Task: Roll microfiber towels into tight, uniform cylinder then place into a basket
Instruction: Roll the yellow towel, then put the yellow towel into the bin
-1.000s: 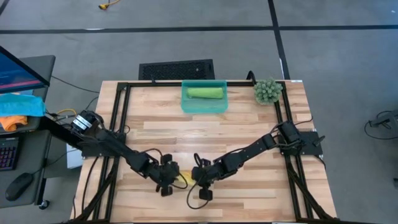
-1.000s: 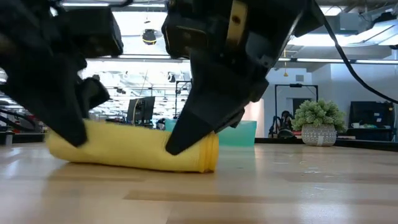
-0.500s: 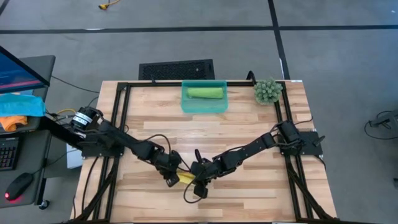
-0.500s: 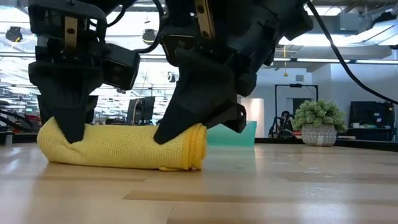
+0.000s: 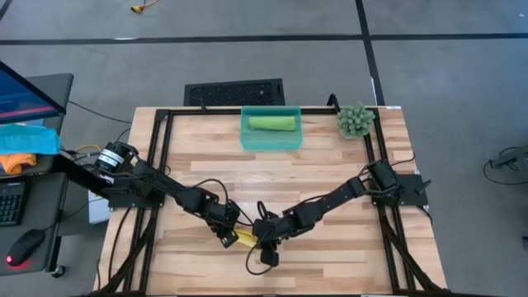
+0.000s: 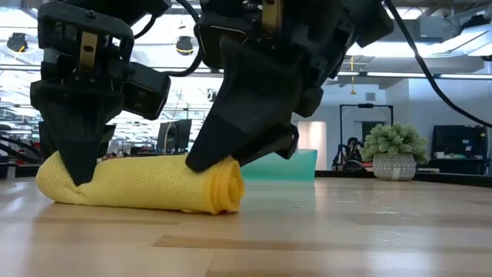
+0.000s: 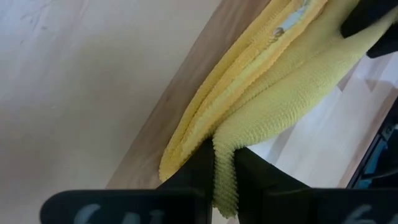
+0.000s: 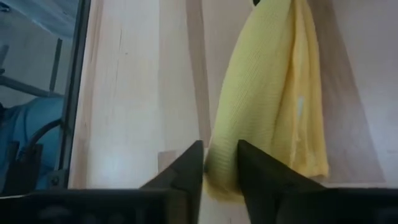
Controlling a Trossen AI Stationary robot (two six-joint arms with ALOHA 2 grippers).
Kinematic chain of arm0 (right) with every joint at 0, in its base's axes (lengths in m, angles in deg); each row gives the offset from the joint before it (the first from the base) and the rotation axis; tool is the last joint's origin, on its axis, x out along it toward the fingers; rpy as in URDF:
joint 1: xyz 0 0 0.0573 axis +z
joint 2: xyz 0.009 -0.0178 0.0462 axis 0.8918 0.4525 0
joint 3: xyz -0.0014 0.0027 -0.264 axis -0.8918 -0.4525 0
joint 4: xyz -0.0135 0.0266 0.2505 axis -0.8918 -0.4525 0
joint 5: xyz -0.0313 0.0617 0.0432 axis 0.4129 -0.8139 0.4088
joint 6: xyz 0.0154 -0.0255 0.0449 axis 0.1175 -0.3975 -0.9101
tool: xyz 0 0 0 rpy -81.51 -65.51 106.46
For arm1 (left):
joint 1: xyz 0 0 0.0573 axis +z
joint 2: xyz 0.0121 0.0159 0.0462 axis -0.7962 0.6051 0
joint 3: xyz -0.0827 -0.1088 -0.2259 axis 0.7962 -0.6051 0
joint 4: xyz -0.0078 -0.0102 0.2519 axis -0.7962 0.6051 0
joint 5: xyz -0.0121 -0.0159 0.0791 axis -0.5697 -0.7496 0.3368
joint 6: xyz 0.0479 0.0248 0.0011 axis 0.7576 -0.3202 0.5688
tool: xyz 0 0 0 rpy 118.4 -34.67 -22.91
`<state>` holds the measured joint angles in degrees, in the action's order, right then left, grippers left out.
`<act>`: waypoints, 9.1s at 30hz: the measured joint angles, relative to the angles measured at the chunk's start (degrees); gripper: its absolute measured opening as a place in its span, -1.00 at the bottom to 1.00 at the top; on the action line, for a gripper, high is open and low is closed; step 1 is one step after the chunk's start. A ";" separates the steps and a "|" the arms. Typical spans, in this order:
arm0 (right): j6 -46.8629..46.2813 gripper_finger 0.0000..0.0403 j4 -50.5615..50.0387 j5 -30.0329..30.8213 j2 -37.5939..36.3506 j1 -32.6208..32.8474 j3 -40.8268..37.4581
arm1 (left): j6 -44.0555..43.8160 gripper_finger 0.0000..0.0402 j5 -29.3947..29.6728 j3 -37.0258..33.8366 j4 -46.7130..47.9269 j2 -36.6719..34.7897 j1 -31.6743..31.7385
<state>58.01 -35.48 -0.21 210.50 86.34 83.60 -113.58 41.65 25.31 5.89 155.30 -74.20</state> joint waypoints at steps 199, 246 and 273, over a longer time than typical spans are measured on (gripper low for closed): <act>3.43 -0.81 -4.27 6.27 2.49 -3.14 0.09 | 19.10 -0.12 25.22 -11.43 -26.56 -5.33 -13.22; 5.67 -0.81 -16.20 14.69 -2.82 -5.00 -0.28 | 17.11 -0.12 35.74 -6.48 3.17 -24.21 -14.70; 5.42 -0.80 -16.57 13.60 -2.67 -4.85 0.00 | 27.41 0.01 7.44 -6.41 -3.50 -15.80 9.30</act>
<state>63.43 -52.05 13.39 207.83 81.49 83.60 -86.17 49.09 18.90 2.39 139.50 -64.90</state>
